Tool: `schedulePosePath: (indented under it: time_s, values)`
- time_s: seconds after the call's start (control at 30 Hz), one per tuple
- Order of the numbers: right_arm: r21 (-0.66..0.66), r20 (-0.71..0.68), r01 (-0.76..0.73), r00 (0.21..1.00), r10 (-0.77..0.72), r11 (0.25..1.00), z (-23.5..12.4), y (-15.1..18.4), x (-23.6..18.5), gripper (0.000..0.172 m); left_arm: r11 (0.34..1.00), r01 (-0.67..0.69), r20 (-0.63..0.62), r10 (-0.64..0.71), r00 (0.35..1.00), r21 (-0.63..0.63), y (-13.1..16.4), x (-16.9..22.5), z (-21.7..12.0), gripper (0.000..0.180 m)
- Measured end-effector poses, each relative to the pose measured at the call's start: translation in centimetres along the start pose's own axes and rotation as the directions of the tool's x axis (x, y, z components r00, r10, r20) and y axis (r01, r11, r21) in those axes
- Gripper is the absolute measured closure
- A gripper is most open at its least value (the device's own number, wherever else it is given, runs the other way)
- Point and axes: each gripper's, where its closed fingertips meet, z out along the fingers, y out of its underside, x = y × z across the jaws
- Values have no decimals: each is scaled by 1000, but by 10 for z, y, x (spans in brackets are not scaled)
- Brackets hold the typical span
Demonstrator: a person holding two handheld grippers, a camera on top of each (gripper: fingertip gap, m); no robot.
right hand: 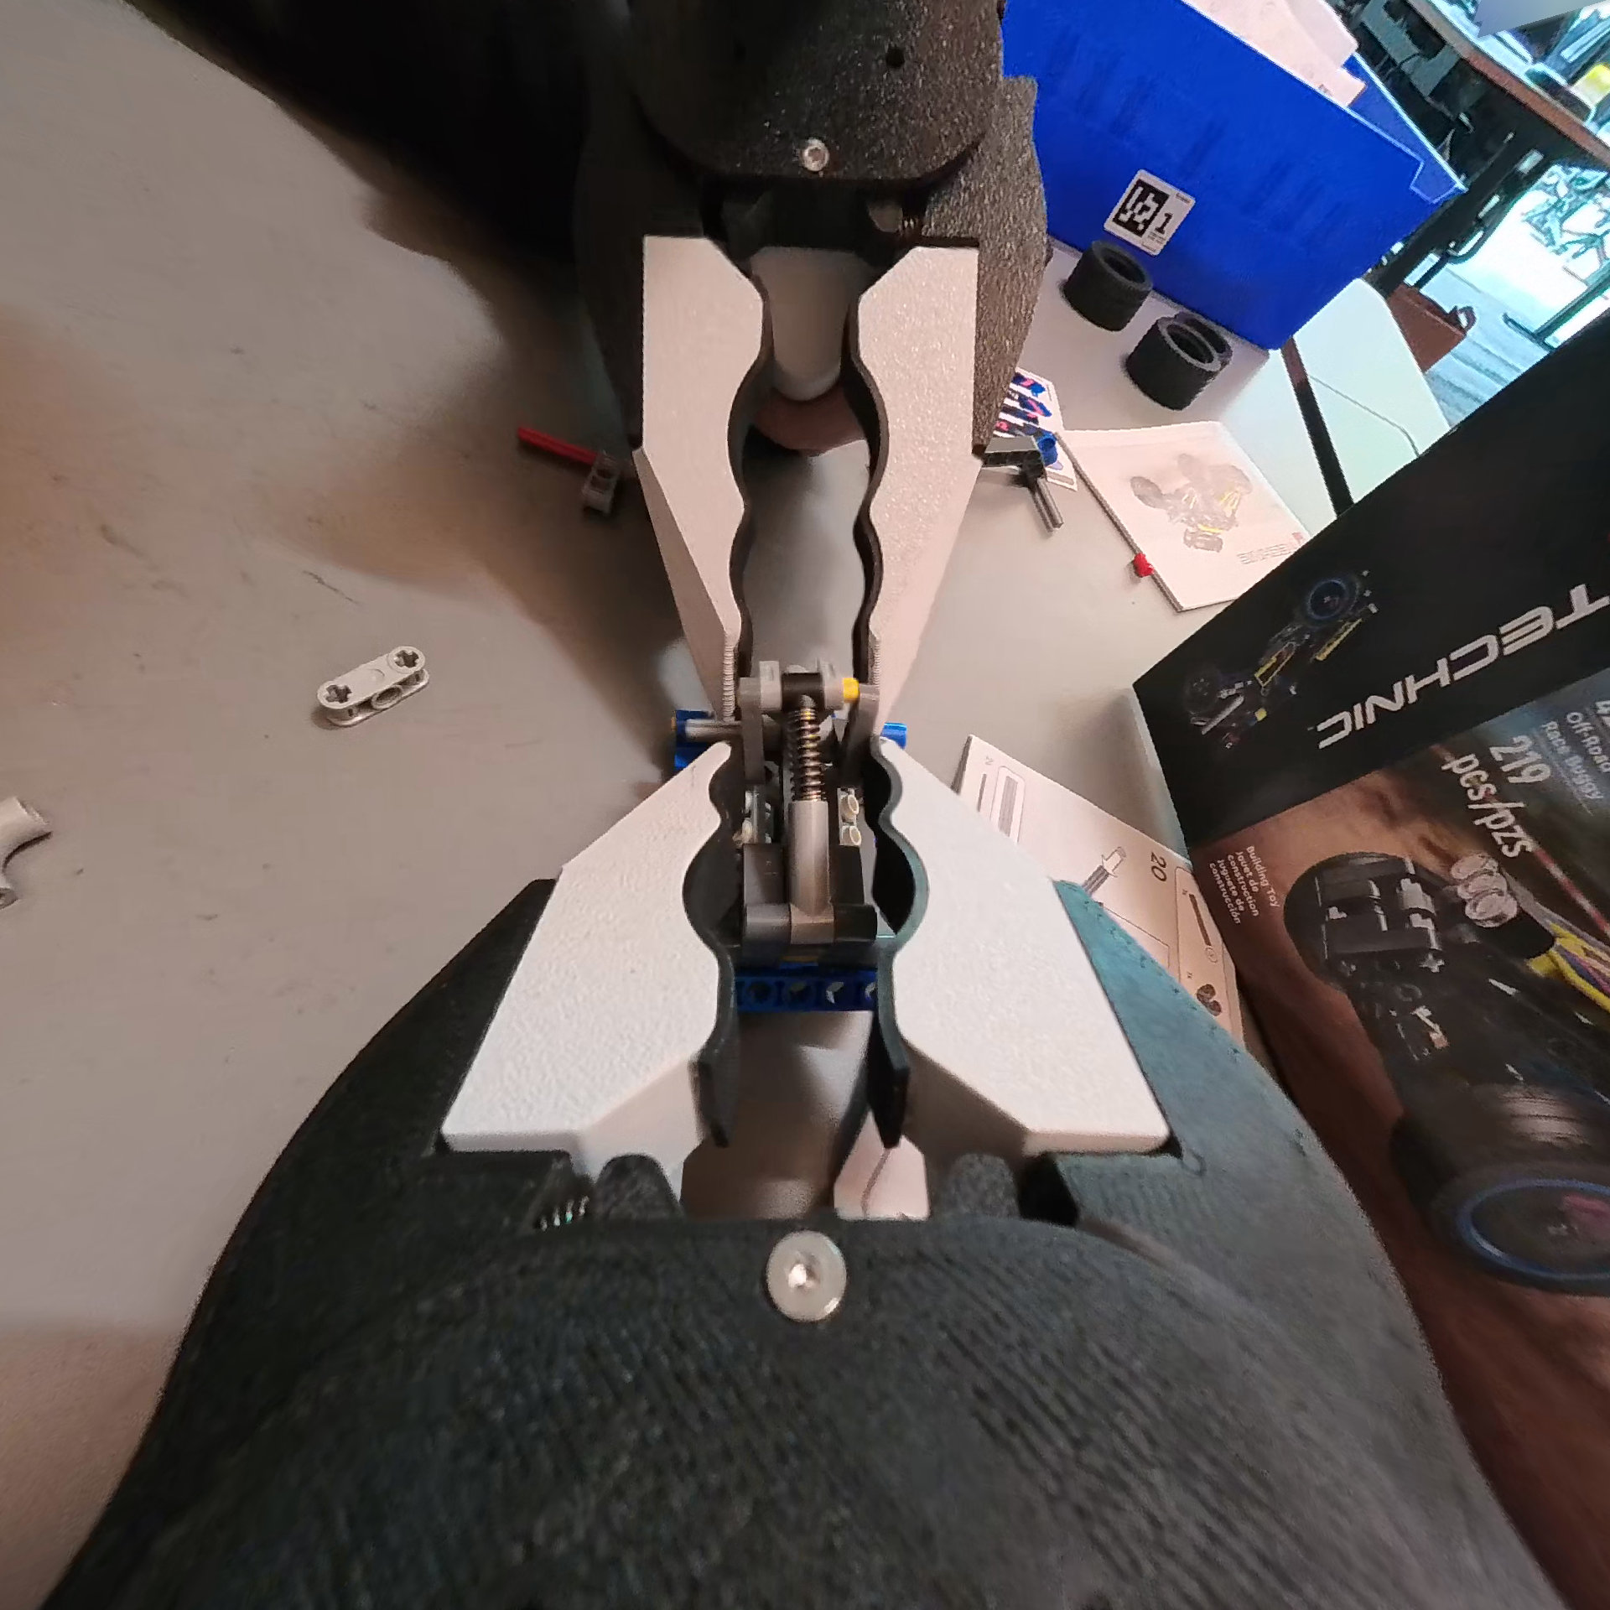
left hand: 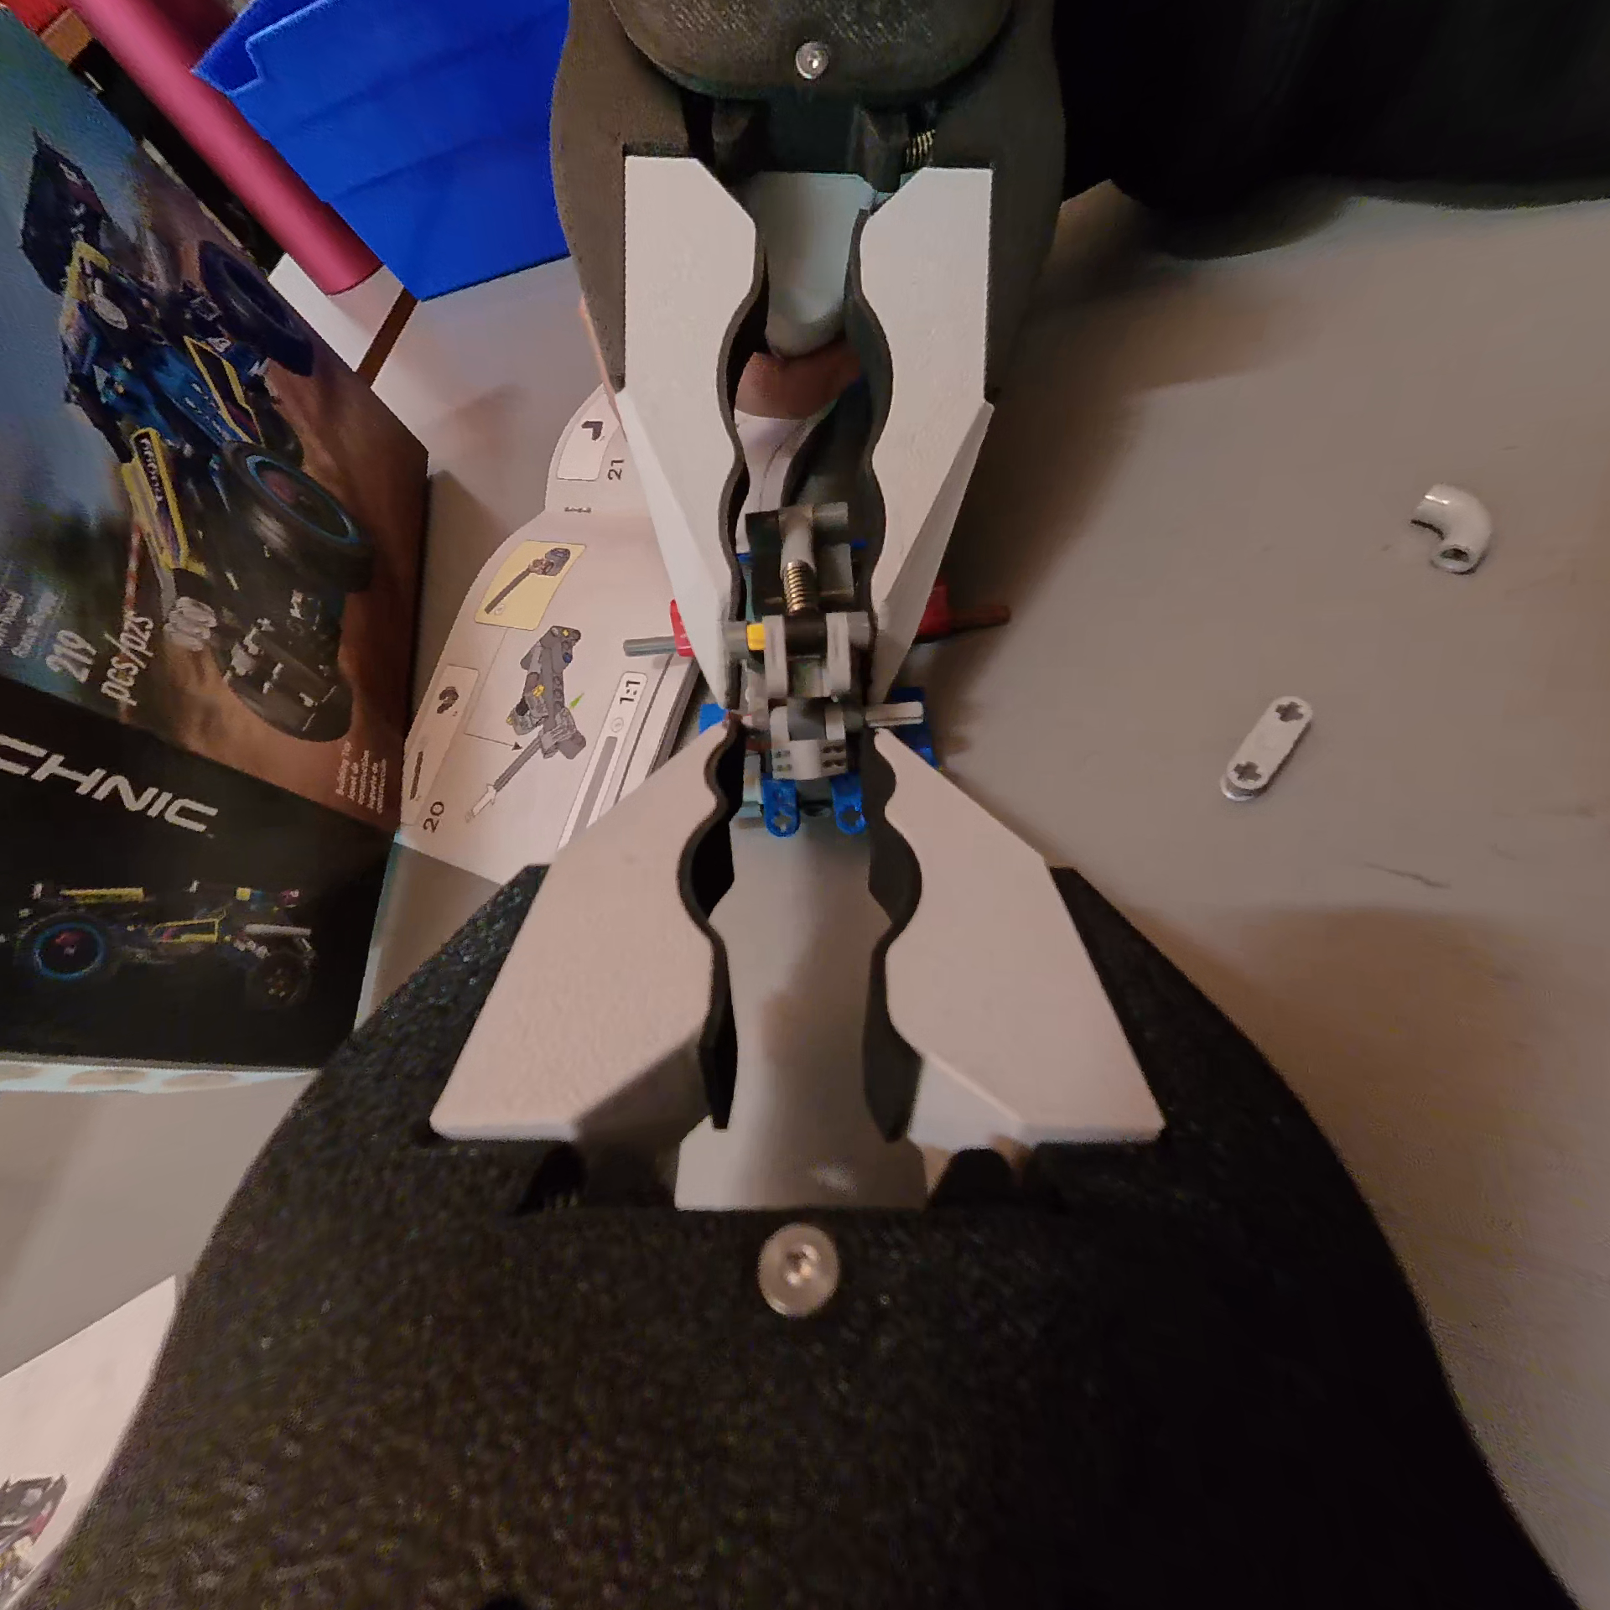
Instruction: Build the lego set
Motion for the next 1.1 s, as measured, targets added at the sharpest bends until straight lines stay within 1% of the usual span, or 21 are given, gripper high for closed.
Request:
schedulePosePath:
  time_s: [0.1, 0.17, 0.27, 0.37, 0.43, 0.53, 0.6, 0.73, 0.77, 0.83, 0.9, 1.1]
  values:
    - [1, -9, 8, 1000, -8, 1000, 0, 0, 0, 148, 1000, 16, -15, -16, 1000, -6, 1, 0, 0, 157]
    - [1, -13, 10, 1000, -10, 1000, 0, 0, 0, 147, 999, 37, -36, -37, 999, -10, 2, 2, -1, 149]
    - [8, -20, 19, 1000, -18, 1000, -1, -2, 1, 132, 999, 37, -40, -37, 999, 3, 0, 2, -2, 149]
    - [11, -1, -11, 1000, 11, 1000, -11, -8, 0, 125, 999, 33, -40, -33, 999, -2, 1, 2, -2, 148]
    - [33, -7, -63, 998, 63, 997, -22, -19, 5, 122, 1000, 31, -42, -31, 999, -2, 1, 3, -2, 147]
    - [20, -46, -216, 975, 217, 976, -30, -27, 16, 122, 999, 45, -53, -44, 998, 21, -3, 3, -3, 146]
    - [-16, -65, -269, 962, 267, 963, -26, -26, 15, 126, 996, 78, -63, -76, 995, 41, -6, 2, -5, 145]
    - [-90, -36, -269, 963, 267, 959, -14, -20, 6, 130, 992, 115, -74, -110, 991, 56, -11, 4, -4, 143]
    - [-97, -22, -268, 964, 267, 959, -11, -18, 3, 135, 992, 115, -72, -111, 991, 53, -11, 4, -3, 143]
    - [-96, -19, -277, 961, 277, 956, -9, -15, 3, 138, 993, 109, -73, -105, 992, 52, -12, 6, -2, 145]
    - [-94, -9, -275, 961, 275, 957, -9, -16, 1, 144, 993, 105, -60, -102, 993, 46, -11, 5, -1, 147]
    - [-97, -11, -239, 971, 239, 966, -9, -15, 0, 145, 994, 104, -46, -103, 994, 24, -9, 5, 1, 156]
